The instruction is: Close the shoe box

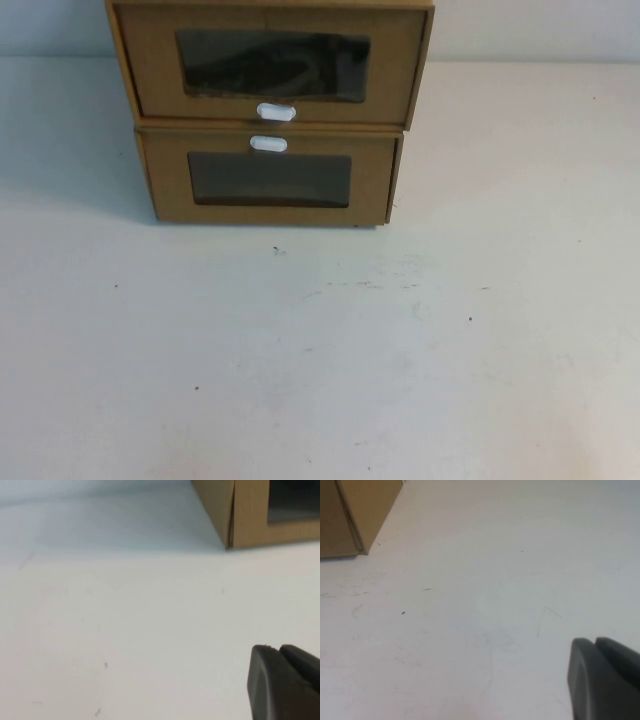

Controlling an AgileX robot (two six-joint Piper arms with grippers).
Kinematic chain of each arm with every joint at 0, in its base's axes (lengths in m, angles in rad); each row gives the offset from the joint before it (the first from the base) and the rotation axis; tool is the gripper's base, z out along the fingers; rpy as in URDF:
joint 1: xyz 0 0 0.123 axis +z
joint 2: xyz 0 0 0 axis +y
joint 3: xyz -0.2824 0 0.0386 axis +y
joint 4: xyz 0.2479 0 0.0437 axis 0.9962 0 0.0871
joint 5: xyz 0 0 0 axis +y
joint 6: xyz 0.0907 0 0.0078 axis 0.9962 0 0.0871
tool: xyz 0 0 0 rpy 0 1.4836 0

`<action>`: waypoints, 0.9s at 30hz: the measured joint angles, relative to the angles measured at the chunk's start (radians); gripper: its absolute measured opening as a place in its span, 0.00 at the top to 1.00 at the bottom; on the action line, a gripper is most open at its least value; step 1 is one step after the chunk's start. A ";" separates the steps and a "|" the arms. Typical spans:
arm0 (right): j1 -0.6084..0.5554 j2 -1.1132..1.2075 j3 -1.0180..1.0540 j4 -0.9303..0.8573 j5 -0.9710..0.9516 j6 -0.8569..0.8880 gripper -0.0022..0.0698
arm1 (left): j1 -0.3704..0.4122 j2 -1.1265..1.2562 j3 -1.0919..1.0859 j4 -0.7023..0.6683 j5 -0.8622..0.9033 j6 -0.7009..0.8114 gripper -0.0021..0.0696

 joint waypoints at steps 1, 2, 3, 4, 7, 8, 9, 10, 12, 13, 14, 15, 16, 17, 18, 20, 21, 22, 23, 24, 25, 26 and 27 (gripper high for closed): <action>0.000 0.000 0.000 0.000 0.000 0.000 0.99 | 0.001 0.000 0.000 0.005 0.019 -0.008 0.98; 0.000 0.000 0.000 0.000 0.000 0.000 0.99 | 0.001 0.000 0.000 0.009 0.024 -0.015 0.98; 0.000 0.000 0.000 0.000 0.000 0.000 0.99 | 0.001 -0.001 0.000 0.015 0.025 -0.022 0.98; 0.000 0.000 0.000 0.000 0.000 0.000 0.98 | 0.001 -0.001 0.000 0.015 0.026 -0.024 0.98; 0.000 0.000 0.000 0.000 0.000 0.000 0.99 | 0.001 -0.001 0.000 0.018 0.029 -0.029 0.98; 0.000 0.000 0.000 0.000 0.000 0.000 0.99 | 0.001 -0.001 0.000 0.018 0.029 -0.029 0.98; 0.000 0.000 0.000 0.000 0.000 0.000 0.99 | 0.001 -0.002 0.000 0.019 0.029 -0.029 0.98; 0.000 0.000 0.000 0.000 0.000 0.000 0.99 | 0.001 -0.002 0.000 0.019 0.029 -0.029 0.98; 0.000 0.000 0.000 0.000 0.000 0.000 0.99 | 0.001 -0.002 0.000 0.019 0.029 -0.029 0.98; 0.000 0.000 0.000 0.000 0.000 0.000 0.99 | 0.001 -0.002 0.000 0.019 0.029 -0.029 0.98; 0.000 0.000 0.000 0.000 0.000 0.000 0.99 | 0.001 -0.002 0.000 0.019 0.029 -0.029 0.98; 0.000 0.000 0.000 0.000 0.000 0.000 0.99 | 0.001 -0.002 0.000 0.019 0.029 -0.029 0.98; 0.000 0.000 0.000 0.000 0.000 0.000 0.99 | 0.001 -0.002 0.000 0.019 0.029 -0.029 0.98; 0.000 0.000 0.000 0.000 0.000 0.000 0.99 | 0.001 -0.002 0.000 0.019 0.029 -0.029 0.98; 0.000 0.000 0.000 0.000 0.000 0.000 0.99 | 0.001 -0.002 0.000 0.019 0.029 -0.029 0.98; 0.000 0.000 0.000 0.000 0.000 0.000 0.99 | 0.001 -0.002 0.000 0.019 0.029 -0.029 0.98; 0.000 0.000 0.000 0.000 0.000 0.000 0.99 | 0.001 -0.002 0.000 0.019 0.029 -0.029 0.98; 0.000 0.000 0.000 0.000 0.000 0.000 0.99 | 0.001 -0.002 0.000 0.019 0.029 -0.029 0.98; 0.000 0.000 0.000 0.000 0.000 0.000 0.99 | 0.001 -0.002 0.000 0.019 0.029 -0.029 0.98; 0.000 0.000 0.000 0.000 0.000 0.000 0.99 | 0.001 -0.002 0.000 0.019 0.029 -0.029 0.98; 0.000 0.000 0.000 0.000 0.000 0.000 0.99 | 0.001 -0.002 0.000 0.019 0.029 -0.029 0.98; 0.000 0.000 0.000 0.000 0.000 0.000 0.99 | 0.001 -0.002 0.000 0.019 0.029 -0.029 0.98; 0.000 0.000 0.000 0.000 0.000 0.000 0.98 | 0.001 -0.002 0.000 0.019 0.029 -0.029 0.98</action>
